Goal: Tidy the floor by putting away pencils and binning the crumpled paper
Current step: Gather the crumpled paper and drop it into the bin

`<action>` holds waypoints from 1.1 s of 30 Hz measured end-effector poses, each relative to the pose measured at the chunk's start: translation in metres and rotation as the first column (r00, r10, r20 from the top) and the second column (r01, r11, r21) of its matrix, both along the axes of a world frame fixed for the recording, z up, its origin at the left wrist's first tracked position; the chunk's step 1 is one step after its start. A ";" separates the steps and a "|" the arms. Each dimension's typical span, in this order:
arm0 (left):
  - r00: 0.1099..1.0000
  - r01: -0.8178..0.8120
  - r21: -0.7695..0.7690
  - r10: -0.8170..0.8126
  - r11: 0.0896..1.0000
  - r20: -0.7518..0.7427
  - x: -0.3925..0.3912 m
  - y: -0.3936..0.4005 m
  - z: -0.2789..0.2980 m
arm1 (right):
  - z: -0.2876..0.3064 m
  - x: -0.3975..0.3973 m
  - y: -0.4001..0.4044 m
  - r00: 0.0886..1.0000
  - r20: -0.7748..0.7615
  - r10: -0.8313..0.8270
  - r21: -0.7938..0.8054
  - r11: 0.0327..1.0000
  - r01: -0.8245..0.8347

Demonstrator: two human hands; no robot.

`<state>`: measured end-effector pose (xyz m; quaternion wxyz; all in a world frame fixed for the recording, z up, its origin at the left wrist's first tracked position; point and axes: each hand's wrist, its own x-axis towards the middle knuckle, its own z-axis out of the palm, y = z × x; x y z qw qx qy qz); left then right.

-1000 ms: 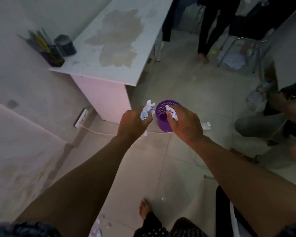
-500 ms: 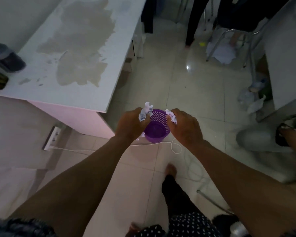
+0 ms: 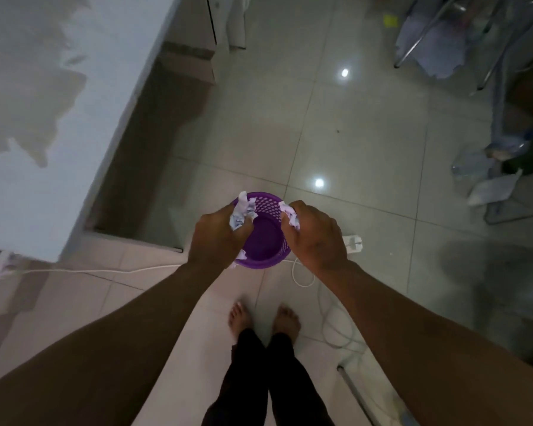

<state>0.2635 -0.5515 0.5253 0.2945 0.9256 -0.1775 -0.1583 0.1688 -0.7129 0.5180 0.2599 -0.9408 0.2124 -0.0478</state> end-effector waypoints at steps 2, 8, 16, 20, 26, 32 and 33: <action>0.999 -0.040 0.015 0.040 0.999 -0.025 0.014 -0.011 -0.042 | -0.040 0.019 -0.006 1.000 -0.029 0.006 -0.001 1.000 -0.006; 0.984 -0.147 0.020 0.149 0.989 -0.102 0.035 -0.028 -0.163 | -0.155 0.049 -0.008 0.992 -0.099 -0.079 0.088 0.992 0.087; 0.957 -0.221 0.100 0.235 0.970 -0.169 0.050 -0.048 -0.250 | -0.239 0.060 0.001 0.956 -0.205 -0.210 0.210 0.945 0.253; 0.941 -0.257 0.133 0.279 0.957 -0.192 0.055 -0.053 -0.275 | -0.262 0.068 0.007 0.938 -0.239 -0.250 0.300 0.900 0.316; 0.841 -0.221 0.166 0.274 0.961 -0.467 0.055 -0.049 -0.296 | -0.277 0.070 0.007 0.931 -0.362 -0.032 0.333 0.929 0.162; 0.833 -0.226 0.169 0.280 0.959 -0.477 0.061 -0.046 -0.285 | -0.273 0.071 0.004 0.934 -0.356 -0.013 0.407 0.898 0.167; 0.839 -0.218 0.158 0.268 0.963 -0.473 0.062 -0.046 -0.281 | -0.272 0.071 0.005 0.944 -0.329 -0.024 0.404 0.900 0.163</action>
